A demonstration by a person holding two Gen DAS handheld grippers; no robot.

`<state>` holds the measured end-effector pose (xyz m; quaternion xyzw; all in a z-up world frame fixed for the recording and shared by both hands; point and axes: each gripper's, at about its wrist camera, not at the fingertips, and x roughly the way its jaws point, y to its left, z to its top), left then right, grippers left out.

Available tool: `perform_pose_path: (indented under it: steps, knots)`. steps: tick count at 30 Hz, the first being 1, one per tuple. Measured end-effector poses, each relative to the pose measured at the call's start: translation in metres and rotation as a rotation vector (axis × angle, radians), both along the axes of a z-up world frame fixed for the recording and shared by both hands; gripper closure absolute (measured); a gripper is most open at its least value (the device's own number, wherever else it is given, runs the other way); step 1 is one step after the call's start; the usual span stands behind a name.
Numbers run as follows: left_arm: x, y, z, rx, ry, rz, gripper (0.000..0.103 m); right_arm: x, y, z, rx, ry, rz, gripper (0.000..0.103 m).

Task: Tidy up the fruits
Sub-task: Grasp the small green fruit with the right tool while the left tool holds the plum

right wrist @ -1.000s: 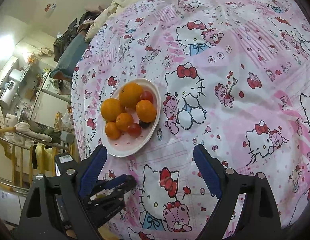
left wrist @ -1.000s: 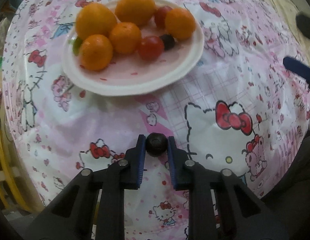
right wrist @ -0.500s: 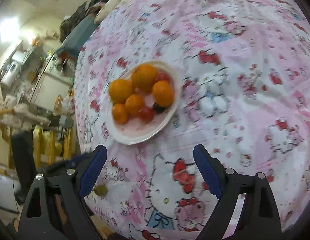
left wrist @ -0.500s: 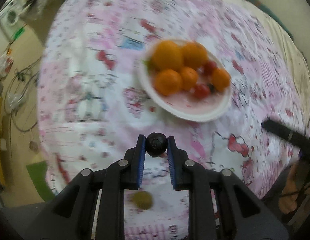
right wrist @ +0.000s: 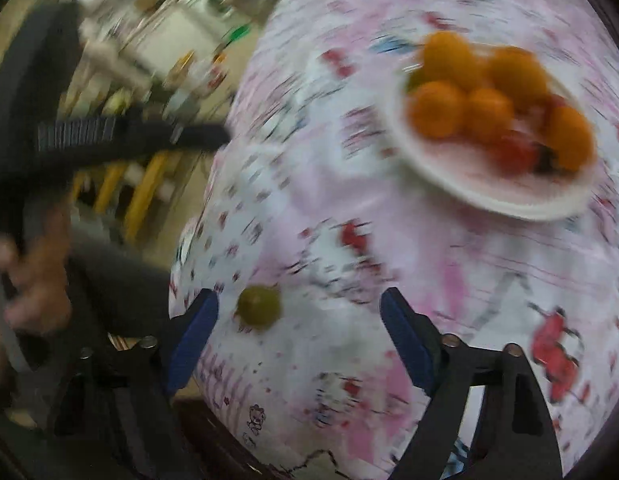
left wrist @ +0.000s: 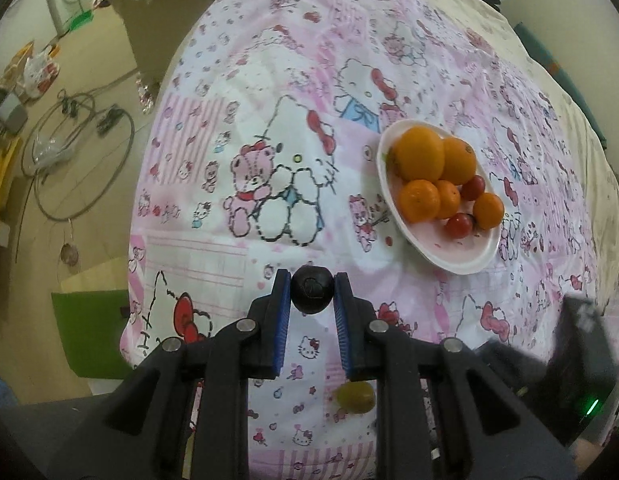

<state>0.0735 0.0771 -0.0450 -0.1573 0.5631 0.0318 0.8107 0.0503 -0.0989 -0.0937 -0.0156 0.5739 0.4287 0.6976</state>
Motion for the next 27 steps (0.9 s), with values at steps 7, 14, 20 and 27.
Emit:
perform_pose_path:
  steps: [7, 14, 20, 27]
  knots:
    - [0.001, 0.002, -0.002, -0.021, 0.003, 0.006, 0.085, -0.022, 0.028, -0.01, -0.026, -0.071, 0.097, 0.045]
    - [0.003, -0.002, -0.003, -0.016, 0.004, 0.006, 0.085, -0.028, 0.039, -0.013, -0.089, -0.142, 0.129, 0.074]
    - [0.005, -0.004, -0.004, -0.012, 0.011, 0.02, 0.085, -0.016, 0.021, -0.001, -0.01, -0.077, 0.072, 0.074]
    - [0.019, -0.025, 0.002, -0.018, -0.005, 0.002, 0.085, 0.017, -0.041, 0.032, 0.079, -0.065, -0.113, 0.074]
